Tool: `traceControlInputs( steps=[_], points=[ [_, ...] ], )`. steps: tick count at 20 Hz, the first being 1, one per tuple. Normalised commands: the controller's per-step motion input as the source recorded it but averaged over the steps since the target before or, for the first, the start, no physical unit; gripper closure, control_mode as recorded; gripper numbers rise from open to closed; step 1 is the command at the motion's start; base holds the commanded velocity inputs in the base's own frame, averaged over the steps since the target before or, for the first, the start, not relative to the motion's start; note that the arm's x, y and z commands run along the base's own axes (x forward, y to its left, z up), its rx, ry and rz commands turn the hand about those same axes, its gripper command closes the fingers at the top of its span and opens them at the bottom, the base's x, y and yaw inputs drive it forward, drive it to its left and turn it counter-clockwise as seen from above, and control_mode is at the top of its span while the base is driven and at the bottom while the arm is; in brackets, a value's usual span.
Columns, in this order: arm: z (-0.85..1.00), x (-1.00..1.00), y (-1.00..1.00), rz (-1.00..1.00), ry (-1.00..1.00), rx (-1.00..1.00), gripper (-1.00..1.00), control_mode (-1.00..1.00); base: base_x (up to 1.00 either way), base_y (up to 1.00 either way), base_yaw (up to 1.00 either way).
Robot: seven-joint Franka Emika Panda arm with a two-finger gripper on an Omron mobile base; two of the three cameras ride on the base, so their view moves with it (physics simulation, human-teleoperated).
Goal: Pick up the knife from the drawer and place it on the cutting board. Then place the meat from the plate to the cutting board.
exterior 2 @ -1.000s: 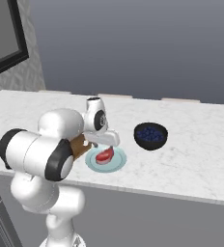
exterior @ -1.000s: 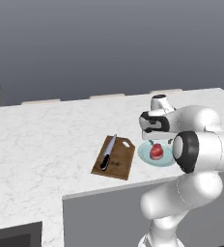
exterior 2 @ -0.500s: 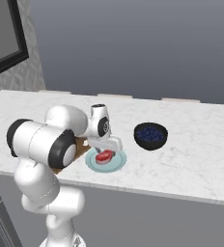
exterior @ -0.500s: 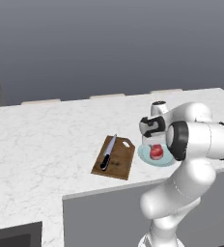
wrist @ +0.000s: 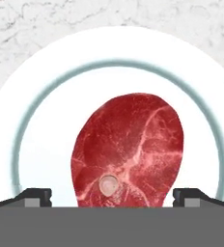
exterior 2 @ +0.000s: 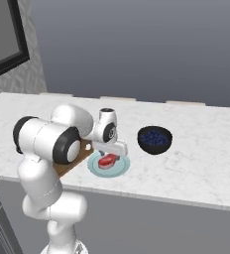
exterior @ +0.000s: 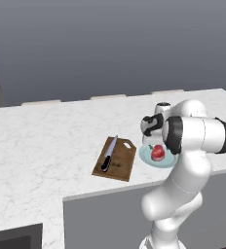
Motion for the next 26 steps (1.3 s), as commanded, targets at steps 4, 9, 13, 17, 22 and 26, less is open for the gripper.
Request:
traceControlInputs(
  steps=[4, 9, 13, 17, 22, 26],
  points=[
    [-0.01, 0.28, 0.00, 0.00, 0.00, 0.04, -1.00, -1.00, 0.00, 0.00, 0.00],
    [-0.34, 0.16, 0.00, 0.00, 0.00, 0.00, -1.00, -1.00, 0.00, 0.00, 0.00],
    [-0.56, 0.00, 0.00, 0.00, 0.00, 0.00, -1.00, -1.00, 0.00, 0.00, 0.00],
    [-0.45, 0.00, 0.00, 0.00, 0.00, 0.00, -1.00, -1.00, 0.00, 0.00, 0.00],
    [-0.06, 0.01, 0.00, 0.00, 0.00, 0.00, 1.00, -1.00, 0.00, 0.00, 0.00],
    [0.00, 0.00, 0.00, 0.00, 0.00, 0.00, 1.00, -1.00, 0.00, 0.00, 0.00]
  ],
)
